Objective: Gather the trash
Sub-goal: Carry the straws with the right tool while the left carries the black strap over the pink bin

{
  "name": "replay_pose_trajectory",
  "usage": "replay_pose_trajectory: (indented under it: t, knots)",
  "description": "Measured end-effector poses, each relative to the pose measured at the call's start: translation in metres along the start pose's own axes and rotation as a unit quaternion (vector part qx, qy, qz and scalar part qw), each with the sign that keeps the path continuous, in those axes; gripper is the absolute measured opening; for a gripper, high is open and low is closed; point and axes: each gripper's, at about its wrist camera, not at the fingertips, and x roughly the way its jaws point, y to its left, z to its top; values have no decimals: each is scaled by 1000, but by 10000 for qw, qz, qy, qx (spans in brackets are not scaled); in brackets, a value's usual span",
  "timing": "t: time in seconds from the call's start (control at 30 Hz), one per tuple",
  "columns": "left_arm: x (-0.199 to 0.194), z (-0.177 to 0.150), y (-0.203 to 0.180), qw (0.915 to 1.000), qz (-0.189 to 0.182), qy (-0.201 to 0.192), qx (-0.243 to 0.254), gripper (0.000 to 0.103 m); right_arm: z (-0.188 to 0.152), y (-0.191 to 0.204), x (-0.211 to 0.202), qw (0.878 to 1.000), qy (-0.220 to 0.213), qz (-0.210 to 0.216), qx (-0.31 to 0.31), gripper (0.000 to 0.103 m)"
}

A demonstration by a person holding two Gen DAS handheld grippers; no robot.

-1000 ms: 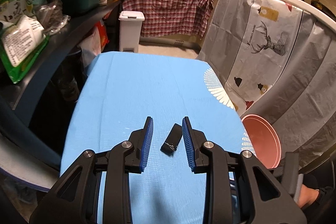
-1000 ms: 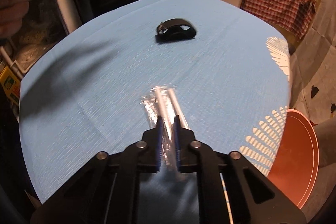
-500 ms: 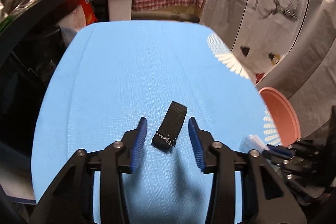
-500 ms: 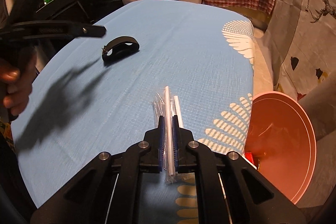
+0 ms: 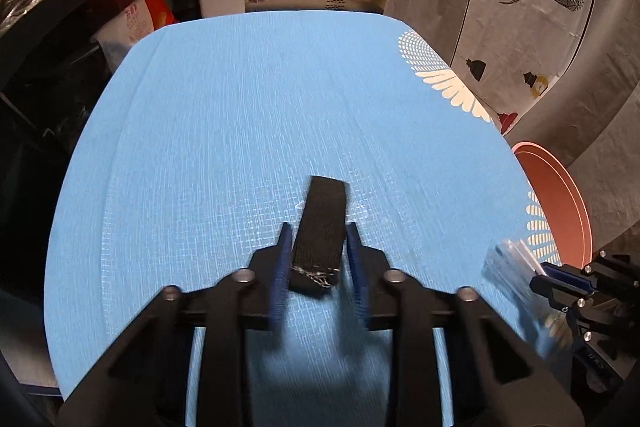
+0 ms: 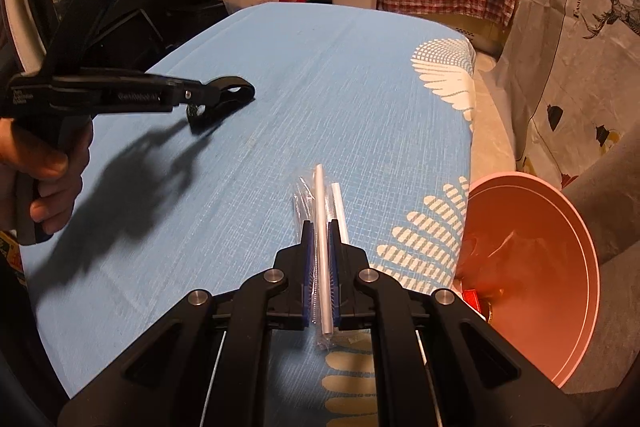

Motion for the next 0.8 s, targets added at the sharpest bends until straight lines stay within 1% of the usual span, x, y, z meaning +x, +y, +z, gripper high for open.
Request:
replay_pose_trajectory:
  t: [0.07, 0.33, 0.5, 0.7, 0.8]
  knots:
    - [-7, 0, -3, 9999, 55, -121, 33, 24, 1, 1, -3, 10000, -61, -24, -14, 7]
    - [-50, 3, -8, 9979, -50, -638, -52, 24, 3, 0, -24, 9992, -369, -121, 44, 7]
    - [-75, 0, -10, 9953, -73, -933, -262, 24, 3, -4, -44, 9973, -678, -222, 183, 7]
    - [-101, -9, -21, 9915, -82, -1241, -380, 24, 3, -13, -72, 9919, -1131, -368, 441, 7]
    - [-111, -13, -28, 9899, -69, -1370, -360, 24, 2, -20, -83, 9886, -1314, -448, 587, 7]
